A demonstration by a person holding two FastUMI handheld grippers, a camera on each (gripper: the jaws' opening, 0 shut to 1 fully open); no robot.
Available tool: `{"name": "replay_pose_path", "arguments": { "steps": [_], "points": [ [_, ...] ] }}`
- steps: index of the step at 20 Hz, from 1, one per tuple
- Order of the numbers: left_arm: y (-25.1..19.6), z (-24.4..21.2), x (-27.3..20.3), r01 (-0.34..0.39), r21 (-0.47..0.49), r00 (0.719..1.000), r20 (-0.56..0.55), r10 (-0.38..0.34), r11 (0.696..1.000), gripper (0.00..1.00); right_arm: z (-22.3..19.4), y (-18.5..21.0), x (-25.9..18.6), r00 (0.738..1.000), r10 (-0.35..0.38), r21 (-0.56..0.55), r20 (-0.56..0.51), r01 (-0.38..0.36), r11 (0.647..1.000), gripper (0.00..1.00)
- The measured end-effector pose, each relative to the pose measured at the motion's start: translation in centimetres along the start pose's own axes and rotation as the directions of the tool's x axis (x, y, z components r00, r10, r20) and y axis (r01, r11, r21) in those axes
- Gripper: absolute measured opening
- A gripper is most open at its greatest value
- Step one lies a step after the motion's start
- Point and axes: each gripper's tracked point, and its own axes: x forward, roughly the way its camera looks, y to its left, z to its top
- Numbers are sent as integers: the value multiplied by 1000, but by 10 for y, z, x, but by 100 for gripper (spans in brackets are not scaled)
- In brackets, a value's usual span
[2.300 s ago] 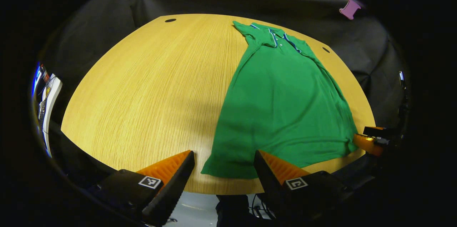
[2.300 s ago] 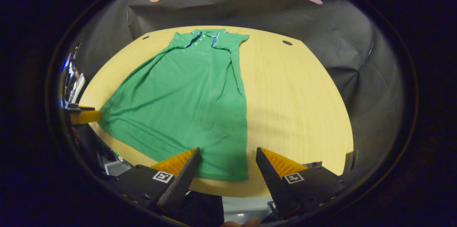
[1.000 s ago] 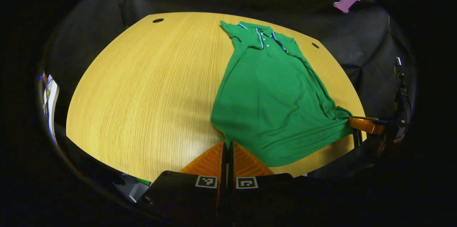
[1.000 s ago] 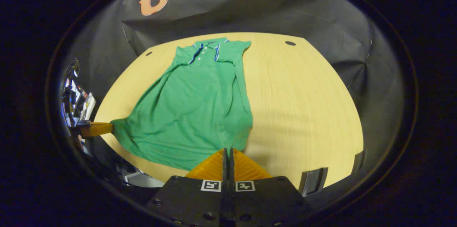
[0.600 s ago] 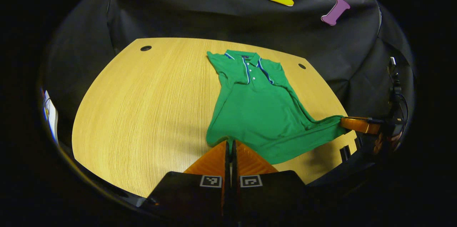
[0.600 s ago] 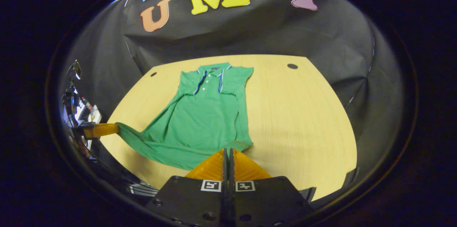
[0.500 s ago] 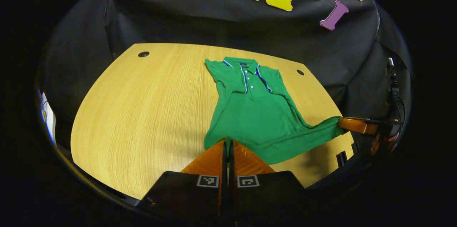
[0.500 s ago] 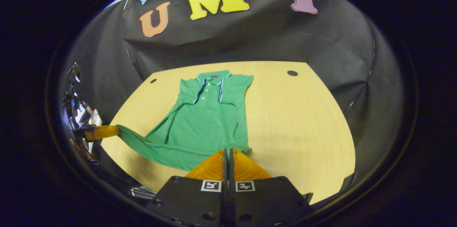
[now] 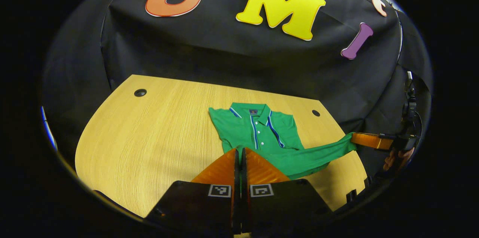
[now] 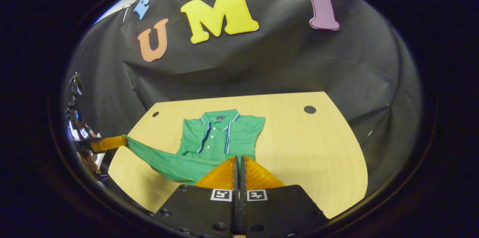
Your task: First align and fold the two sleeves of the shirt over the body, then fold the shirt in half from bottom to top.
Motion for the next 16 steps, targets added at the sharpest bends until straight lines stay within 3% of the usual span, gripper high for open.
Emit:
{"name": "replay_pose_path", "arguments": {
  "steps": [10,16],
  "points": [
    [29,86,123,-7,-3,997,75,8,1000,6,106,4,124,998,24,-33,60,-22,999,0],
    [48,101,185,-55,20,993,103,52,998,6,122,-5,196,998,22,-46,58,-19,999,0]
  ]
}}
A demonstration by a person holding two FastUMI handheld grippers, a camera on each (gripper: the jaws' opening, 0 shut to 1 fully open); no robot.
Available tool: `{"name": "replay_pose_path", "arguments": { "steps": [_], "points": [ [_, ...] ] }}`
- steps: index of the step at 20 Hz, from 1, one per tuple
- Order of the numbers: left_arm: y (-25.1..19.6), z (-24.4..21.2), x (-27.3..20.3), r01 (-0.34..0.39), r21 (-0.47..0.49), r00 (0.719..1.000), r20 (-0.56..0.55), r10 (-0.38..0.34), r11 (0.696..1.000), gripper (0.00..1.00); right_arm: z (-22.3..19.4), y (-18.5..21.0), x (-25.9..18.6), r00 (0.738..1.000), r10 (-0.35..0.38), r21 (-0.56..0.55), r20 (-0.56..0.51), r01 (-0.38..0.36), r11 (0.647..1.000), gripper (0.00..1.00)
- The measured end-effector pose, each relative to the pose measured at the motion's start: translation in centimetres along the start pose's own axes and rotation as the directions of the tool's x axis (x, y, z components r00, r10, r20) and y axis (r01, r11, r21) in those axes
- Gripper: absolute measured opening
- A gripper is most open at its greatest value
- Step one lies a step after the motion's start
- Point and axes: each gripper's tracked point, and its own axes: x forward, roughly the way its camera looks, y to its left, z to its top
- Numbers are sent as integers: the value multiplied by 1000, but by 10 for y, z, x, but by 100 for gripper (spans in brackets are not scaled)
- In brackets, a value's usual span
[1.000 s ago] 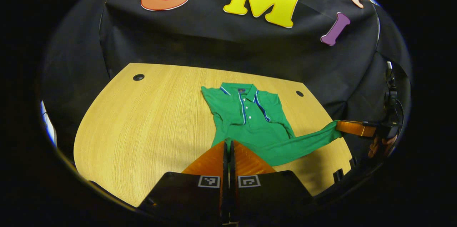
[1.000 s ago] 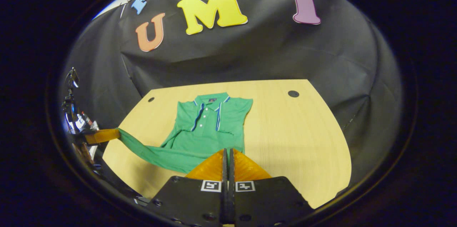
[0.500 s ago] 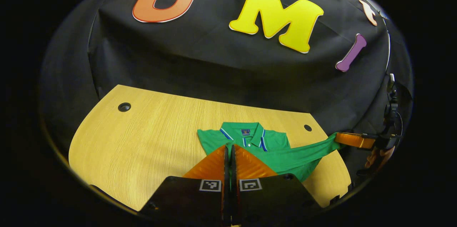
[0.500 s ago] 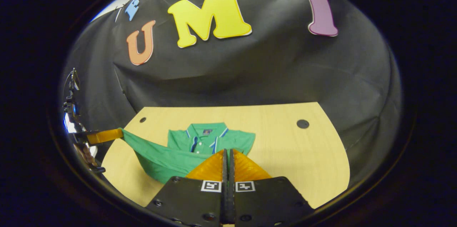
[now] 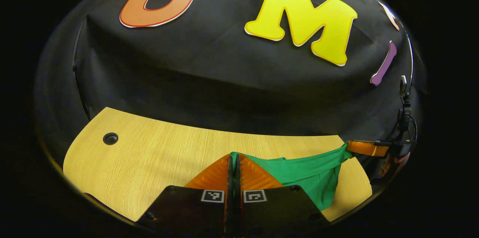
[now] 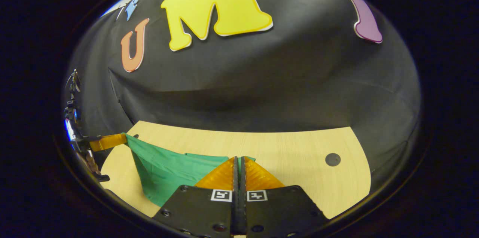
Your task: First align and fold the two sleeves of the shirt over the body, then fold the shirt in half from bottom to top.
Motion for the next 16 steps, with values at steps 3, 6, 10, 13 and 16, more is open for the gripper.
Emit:
{"name": "replay_pose_path", "arguments": {
  "steps": [3,6,10,13,16],
  "points": [
    [11,-18,19,-36,-30,999,-24,35,999,7,-17,-6,23,999,-3,17,-33,3,1000,0],
    [29,-25,23,-120,-27,993,-27,119,992,2,-24,-11,34,999,-25,4,-30,25,1000,19],
    [32,-16,8,-162,-9,987,5,162,987,100,-2,-17,17,993,-95,-53,69,99,994,97],
    [26,-3,-12,-171,3,985,36,171,985,100,11,-10,-5,988,-108,-62,112,115,991,96],
    [16,18,-43,-167,28,983,85,165,985,100,22,1,-37,982,-112,-58,155,123,991,96]
  ]
}}
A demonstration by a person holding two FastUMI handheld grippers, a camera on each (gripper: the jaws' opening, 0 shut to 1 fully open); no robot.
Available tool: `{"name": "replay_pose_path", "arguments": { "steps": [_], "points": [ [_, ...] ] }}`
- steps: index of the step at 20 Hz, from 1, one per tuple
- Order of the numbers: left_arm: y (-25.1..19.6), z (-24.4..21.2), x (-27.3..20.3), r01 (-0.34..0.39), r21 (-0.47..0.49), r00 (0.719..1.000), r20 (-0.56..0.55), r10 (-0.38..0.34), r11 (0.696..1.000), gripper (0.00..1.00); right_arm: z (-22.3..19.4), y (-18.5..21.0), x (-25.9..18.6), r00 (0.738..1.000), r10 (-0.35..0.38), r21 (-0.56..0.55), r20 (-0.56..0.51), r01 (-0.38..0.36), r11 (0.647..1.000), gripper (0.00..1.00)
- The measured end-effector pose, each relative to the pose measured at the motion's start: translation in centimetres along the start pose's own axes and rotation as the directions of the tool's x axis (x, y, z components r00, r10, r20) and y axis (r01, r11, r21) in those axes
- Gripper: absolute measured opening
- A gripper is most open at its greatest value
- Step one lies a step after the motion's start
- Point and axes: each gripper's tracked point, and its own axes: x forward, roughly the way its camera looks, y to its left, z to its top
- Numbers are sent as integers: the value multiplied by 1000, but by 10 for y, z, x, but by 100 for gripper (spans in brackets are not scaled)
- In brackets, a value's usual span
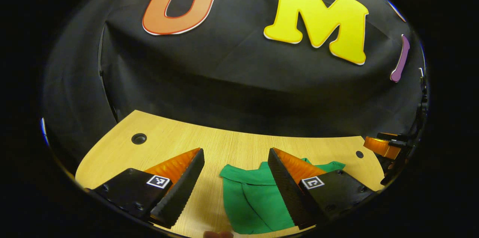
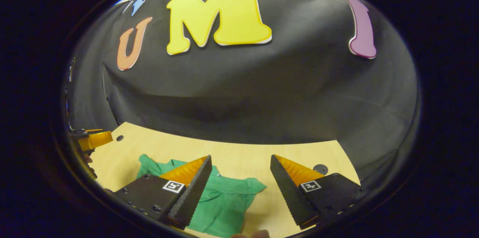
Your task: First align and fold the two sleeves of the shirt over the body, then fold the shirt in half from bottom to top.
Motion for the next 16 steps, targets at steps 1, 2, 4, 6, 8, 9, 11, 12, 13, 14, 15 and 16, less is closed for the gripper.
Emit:
{"name": "replay_pose_path", "arguments": {
  "steps": [1,2,4,6,8,9,11,12,13,14,15,16],
  "points": [
    [0,8,-10,-5,13,1000,21,5,1000,100,5,2,-13,1000,-4,2,14,4,1000,92],
    [0,18,-22,-10,20,999,44,9,1000,100,10,4,-26,1000,-11,1,28,11,1000,96],
    [-5,39,-47,-15,23,995,97,13,1000,100,18,8,-57,998,-22,-1,62,22,1000,92],
    [-8,54,-81,-21,31,990,140,16,999,100,25,16,-91,995,-30,-18,93,31,999,92],
    [-13,69,-113,-13,37,984,179,6,999,100,31,25,-127,992,-36,-40,124,41,998,96],
    [-14,73,-129,-15,36,982,188,8,999,100,33,33,-146,990,-33,-34,136,38,999,96],
    [-22,77,-160,3,24,978,207,-8,1000,100,39,45,-176,988,-30,-14,152,33,999,96],
    [-25,78,-178,11,20,976,216,-15,1000,100,41,49,-192,986,-35,-7,166,37,999,93],
    [-27,79,-195,13,20,973,228,-17,1000,100,43,54,-209,984,-43,-1,175,44,999,96],
    [-27,82,-212,6,22,969,246,-11,1000,100,43,58,-225,982,-48,3,182,48,999,96],
    [-27,84,-227,4,24,964,266,-10,1000,100,45,66,-242,979,-36,2,199,36,999,96],
    [-29,87,-242,12,19,958,285,-17,1000,100,47,71,-256,976,-37,-7,214,39,999,96]
  ]
}}
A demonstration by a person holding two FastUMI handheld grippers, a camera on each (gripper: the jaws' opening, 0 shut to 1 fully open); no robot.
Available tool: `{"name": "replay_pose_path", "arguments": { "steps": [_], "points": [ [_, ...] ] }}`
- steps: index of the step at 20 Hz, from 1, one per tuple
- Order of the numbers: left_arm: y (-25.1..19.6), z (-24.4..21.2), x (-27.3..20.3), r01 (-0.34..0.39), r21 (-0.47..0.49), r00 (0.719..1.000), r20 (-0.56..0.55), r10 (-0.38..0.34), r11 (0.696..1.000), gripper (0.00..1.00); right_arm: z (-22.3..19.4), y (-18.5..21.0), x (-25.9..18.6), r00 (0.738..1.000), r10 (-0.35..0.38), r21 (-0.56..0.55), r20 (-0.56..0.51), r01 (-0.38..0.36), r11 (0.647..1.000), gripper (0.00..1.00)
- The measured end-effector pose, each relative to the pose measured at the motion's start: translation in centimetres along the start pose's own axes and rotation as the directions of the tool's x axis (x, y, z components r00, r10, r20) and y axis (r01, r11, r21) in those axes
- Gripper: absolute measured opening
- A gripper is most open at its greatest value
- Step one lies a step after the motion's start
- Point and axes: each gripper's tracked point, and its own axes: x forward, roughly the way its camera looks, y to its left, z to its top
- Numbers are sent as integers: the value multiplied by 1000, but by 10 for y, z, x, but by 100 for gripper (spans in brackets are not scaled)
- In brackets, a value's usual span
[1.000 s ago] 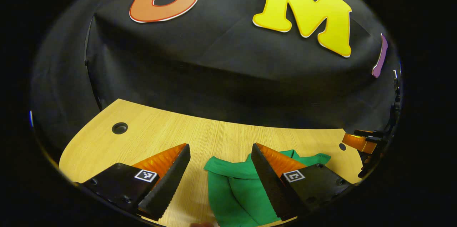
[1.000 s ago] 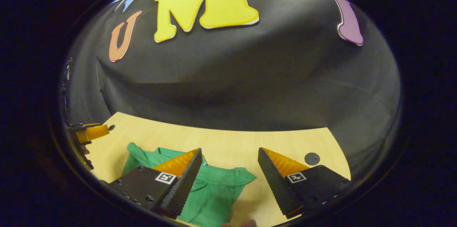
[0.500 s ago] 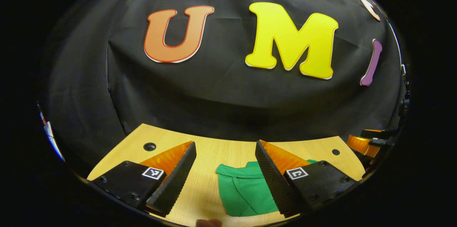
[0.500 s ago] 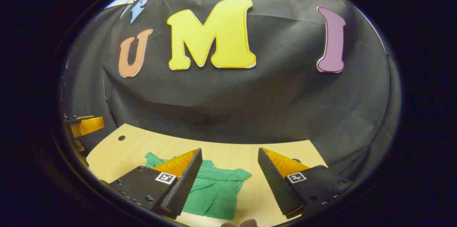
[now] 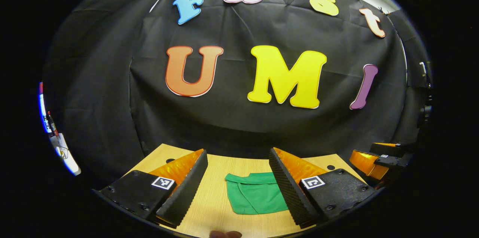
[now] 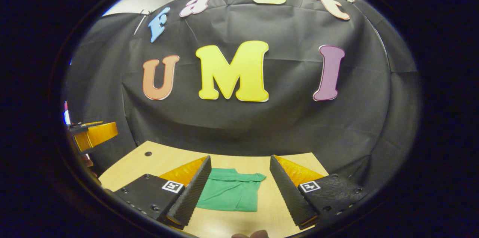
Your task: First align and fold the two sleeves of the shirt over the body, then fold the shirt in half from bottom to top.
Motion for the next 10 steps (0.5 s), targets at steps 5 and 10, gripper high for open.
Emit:
{"name": "replay_pose_path", "arguments": {
  "steps": [5,10],
  "points": [
    [-3,17,-52,7,3,999,44,-7,1000,100,-3,28,-64,1000,18,32,16,-18,999,96],
    [-7,21,-79,17,25,997,75,-19,1000,100,-1,47,-91,997,37,-11,60,-37,999,94]
  ]
}}
